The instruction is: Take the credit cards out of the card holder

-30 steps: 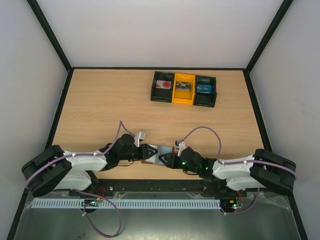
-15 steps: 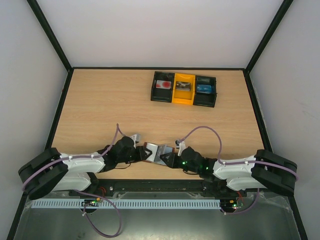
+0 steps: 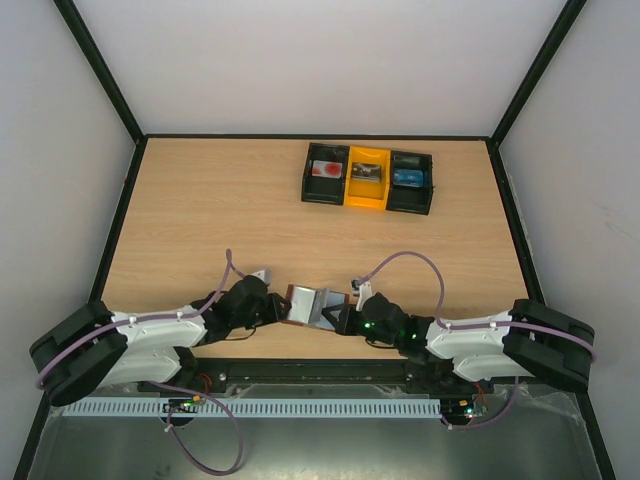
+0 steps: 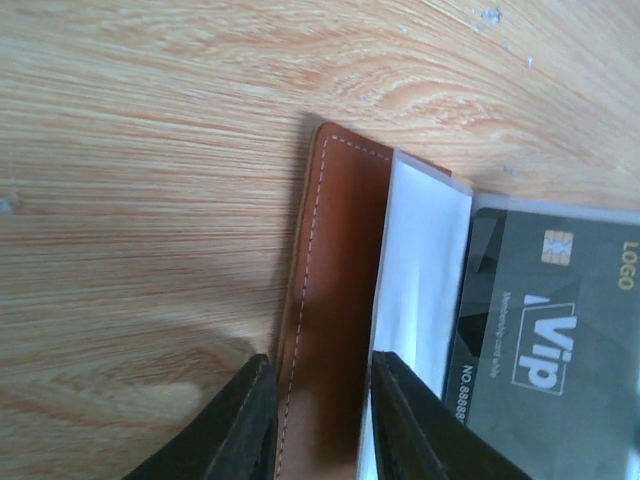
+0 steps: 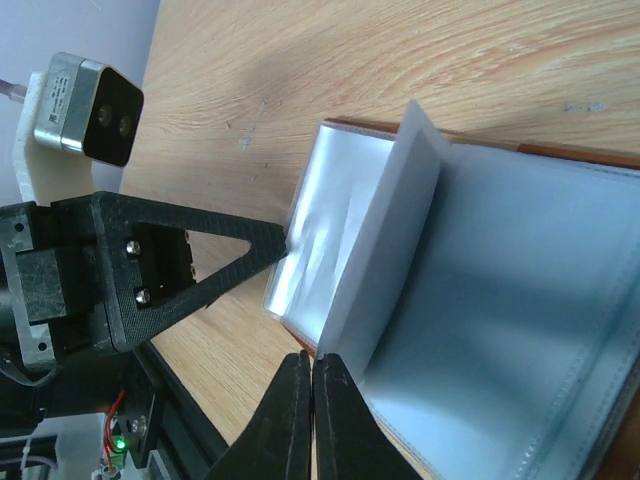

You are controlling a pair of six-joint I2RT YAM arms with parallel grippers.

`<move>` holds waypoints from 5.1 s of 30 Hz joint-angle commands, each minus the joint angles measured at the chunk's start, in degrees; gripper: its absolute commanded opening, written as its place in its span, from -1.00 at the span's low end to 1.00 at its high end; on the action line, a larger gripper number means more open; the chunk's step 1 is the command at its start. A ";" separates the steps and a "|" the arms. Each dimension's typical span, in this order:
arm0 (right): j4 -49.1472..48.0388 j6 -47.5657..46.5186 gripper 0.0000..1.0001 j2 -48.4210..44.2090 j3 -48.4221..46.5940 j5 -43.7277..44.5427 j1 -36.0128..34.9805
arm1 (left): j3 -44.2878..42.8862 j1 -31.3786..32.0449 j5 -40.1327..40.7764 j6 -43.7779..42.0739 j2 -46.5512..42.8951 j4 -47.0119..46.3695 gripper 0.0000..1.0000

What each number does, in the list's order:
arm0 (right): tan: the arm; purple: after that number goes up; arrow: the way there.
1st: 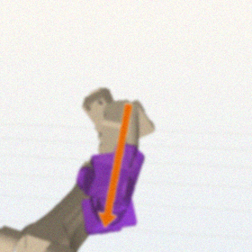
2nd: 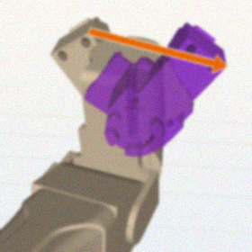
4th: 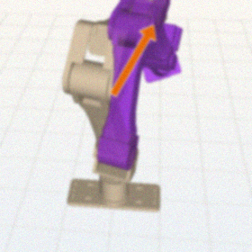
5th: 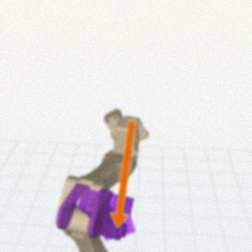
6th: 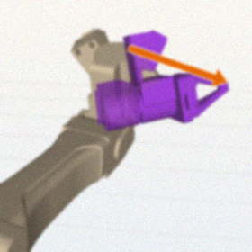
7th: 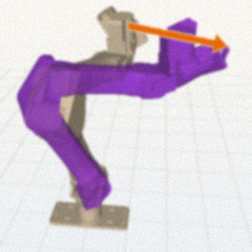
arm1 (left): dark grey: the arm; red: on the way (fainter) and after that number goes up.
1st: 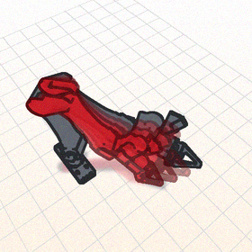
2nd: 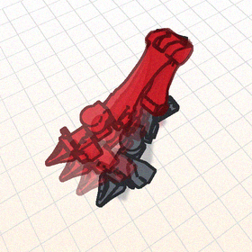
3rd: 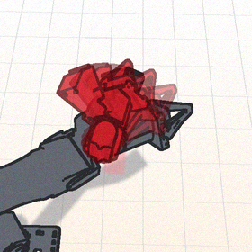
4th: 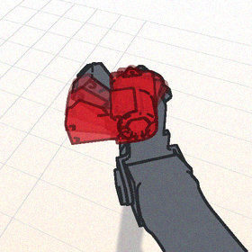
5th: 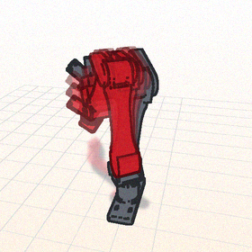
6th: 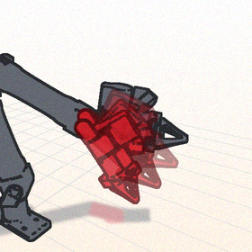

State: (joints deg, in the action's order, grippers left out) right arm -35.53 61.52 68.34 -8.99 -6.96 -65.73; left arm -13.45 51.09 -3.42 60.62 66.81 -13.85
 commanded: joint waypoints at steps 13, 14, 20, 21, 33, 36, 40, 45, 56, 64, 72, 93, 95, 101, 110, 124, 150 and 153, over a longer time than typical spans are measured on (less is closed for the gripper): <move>-0.51 0.54 -0.85 0.86 -2.93 2.57 -0.36 | 3.65 1.56 -4.05 3.10 1.98 -4.85 -0.83; -0.96 0.81 -0.87 1.09 -2.33 2.52 -0.36 | 3.72 1.79 -4.05 3.24 1.96 -5.08 -0.83; -3.91 1.33 -0.96 2.65 -1.63 0.39 -0.38 | 4.87 2.85 -4.87 4.01 3.55 -10.13 -0.83; -3.22 1.33 -0.96 2.75 -1.92 0.49 -0.36 | 4.84 2.94 -4.80 4.18 3.76 -10.45 -0.83; 14.15 0.18 -0.96 -3.48 -3.13 10.94 -0.38 | 3.16 3.12 -0.48 3.64 -1.39 -1.68 -0.79; 17.84 0.21 -0.96 -6.73 -2.74 13.72 -0.36 | 3.14 3.01 0.85 3.45 -3.66 0.63 -0.80; 19.81 -0.14 -0.96 -9.45 -1.67 15.93 -0.36 | 2.43 2.92 1.14 3.02 -6.16 1.67 -0.74; 18.74 -0.76 -0.96 -10.33 -1.13 17.45 -0.40 | -0.32 2.88 -1.19 0.29 -6.86 -1.68 -0.56; 23.05 -2.82 -0.96 -9.91 -4.05 22.90 -0.27 | -12.51 2.87 -10.27 -4.70 11.87 -9.77 -0.53; 26.54 -8.63 -0.83 -8.88 -6.75 20.44 1.49 | -13.77 1.04 -12.05 -3.50 17.00 -11.82 -0.53; 28.69 -16.92 -0.35 -5.29 -9.41 13.74 11.75 | -7.90 -1.55 -12.66 -1.13 12.20 -13.20 -0.21; 21.52 -13.18 -0.40 7.75 -7.80 -4.18 14.81 | -3.53 -3.23 -10.46 -0.40 -10.11 1.17 0.24; 21.38 -9.64 -0.39 6.52 -7.22 -3.14 11.12 | -3.49 -3.19 -11.12 0.18 -9.97 1.57 0.27; 14.11 -0.72 -0.35 9.69 -6.28 -3.53 0.78 | -1.50 -3.20 -12.05 2.00 -10.41 1.69 0.32; 12.83 4.58 -0.34 11.31 -7.03 0.53 -5.45 | -0.76 -3.21 -9.22 2.92 -17.01 12.35 0.40; 11.78 4.04 -0.34 11.29 -7.25 0.02 -5.72 | -0.59 -3.36 -5.11 4.95 -20.19 19.51 0.56; 9.02 4.70 -0.34 12.37 -5.96 0.55 -5.81 | -0.29 -4.75 -3.17 3.19 -19.00 21.44 0.60; 8.73 4.84 -0.34 12.50 -5.74 0.67 -5.82 | -0.50 -4.76 -3.49 3.20 -19.30 21.54 0.60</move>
State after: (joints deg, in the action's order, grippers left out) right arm -28.82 65.65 79.72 -16.19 -7.09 -70.91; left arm -14.28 46.78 -7.16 64.53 47.72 6.11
